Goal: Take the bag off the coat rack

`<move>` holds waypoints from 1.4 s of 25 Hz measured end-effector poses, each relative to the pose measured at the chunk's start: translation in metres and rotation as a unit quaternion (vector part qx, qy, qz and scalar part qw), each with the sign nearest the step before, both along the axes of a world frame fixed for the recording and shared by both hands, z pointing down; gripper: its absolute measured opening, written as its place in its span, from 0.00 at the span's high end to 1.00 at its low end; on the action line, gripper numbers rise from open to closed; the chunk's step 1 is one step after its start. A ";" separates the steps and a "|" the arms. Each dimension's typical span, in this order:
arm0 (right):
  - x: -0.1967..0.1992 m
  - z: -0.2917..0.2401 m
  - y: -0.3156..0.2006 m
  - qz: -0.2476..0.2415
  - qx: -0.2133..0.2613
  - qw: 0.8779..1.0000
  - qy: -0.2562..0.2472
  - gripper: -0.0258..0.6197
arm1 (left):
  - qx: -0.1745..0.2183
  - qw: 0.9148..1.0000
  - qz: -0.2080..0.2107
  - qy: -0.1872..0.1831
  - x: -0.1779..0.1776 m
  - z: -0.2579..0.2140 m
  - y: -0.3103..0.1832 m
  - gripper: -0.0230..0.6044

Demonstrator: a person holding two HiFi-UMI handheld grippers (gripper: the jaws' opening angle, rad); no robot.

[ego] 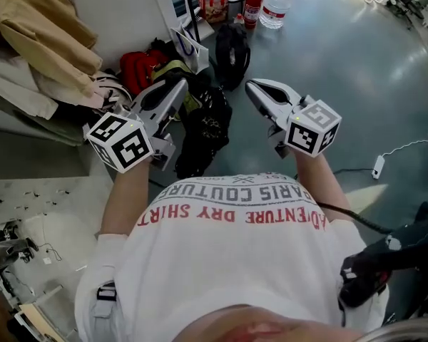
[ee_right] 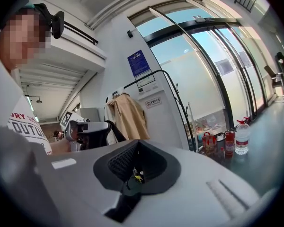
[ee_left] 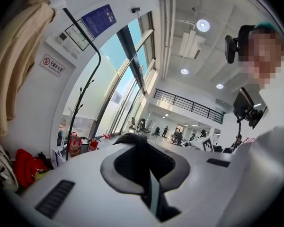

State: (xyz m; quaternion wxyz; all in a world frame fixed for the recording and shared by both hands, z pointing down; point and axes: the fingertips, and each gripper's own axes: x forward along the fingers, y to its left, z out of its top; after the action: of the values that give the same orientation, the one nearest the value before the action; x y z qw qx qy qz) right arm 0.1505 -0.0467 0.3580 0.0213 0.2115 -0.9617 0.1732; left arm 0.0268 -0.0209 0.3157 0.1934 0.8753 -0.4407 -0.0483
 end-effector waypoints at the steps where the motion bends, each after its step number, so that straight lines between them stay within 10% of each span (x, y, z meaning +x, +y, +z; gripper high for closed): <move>1: -0.004 0.001 0.011 0.002 -0.001 1.000 0.003 0.96 | 0.001 1.000 0.008 -0.005 0.000 0.002 0.011 0.93; 19: -0.089 -0.004 0.222 0.016 0.006 1.000 0.016 0.96 | 0.008 0.996 0.068 -0.051 -0.053 0.008 0.213 0.93; 35: -0.135 -0.010 0.247 -0.016 0.018 0.999 0.027 0.96 | 0.006 0.998 0.041 -0.042 -0.096 0.008 0.244 0.93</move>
State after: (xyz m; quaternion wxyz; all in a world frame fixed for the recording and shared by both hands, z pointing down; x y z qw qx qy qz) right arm 0.0152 0.1999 0.3481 0.0457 0.2014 -0.9669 0.1498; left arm -0.0689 0.2230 0.3235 0.1708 0.8952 -0.4115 -0.0058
